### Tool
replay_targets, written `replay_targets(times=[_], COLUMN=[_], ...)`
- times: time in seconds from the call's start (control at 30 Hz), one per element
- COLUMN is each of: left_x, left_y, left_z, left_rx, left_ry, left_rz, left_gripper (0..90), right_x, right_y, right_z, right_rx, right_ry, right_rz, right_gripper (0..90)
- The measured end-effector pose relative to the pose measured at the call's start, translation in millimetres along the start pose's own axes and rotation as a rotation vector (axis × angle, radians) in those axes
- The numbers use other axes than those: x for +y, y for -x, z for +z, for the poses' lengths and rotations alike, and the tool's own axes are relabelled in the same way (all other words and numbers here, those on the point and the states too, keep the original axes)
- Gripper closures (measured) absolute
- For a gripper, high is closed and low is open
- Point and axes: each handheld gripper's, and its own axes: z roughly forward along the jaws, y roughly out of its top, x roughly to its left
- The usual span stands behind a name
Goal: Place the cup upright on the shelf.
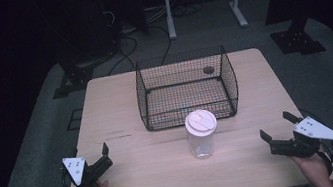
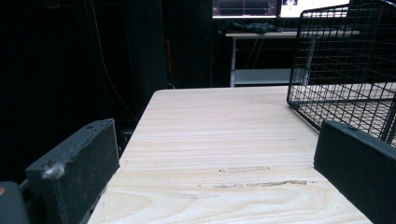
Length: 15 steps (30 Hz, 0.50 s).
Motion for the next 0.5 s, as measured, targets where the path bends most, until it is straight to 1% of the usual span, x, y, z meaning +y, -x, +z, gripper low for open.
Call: replay_targets(times=[0.07, 0.3, 0.5], left_x=[0.0, 0.0, 0.0], left_y=[0.0, 0.2, 0.0], left_z=[-0.1, -0.1, -0.1], left_rx=[-0.001, 0.0, 0.001], left_ry=[-0.001, -0.002, -0.002], left_rz=[0.002, 0.003, 0.002], left_gripper=[0.0, 0.0, 0.0], right_x=[3.3, 13.8, 23.5], right_y=[-2.4, -11.5, -24.6], right_z=[-0.6, -0.9, 0.7], right_rx=[0.004, 0.045, 0.083], right_ry=[-0.001, 0.005, 0.015], right_rz=[-0.017, -0.042, -0.069], right_gripper=[1.8, 1.8, 1.8])
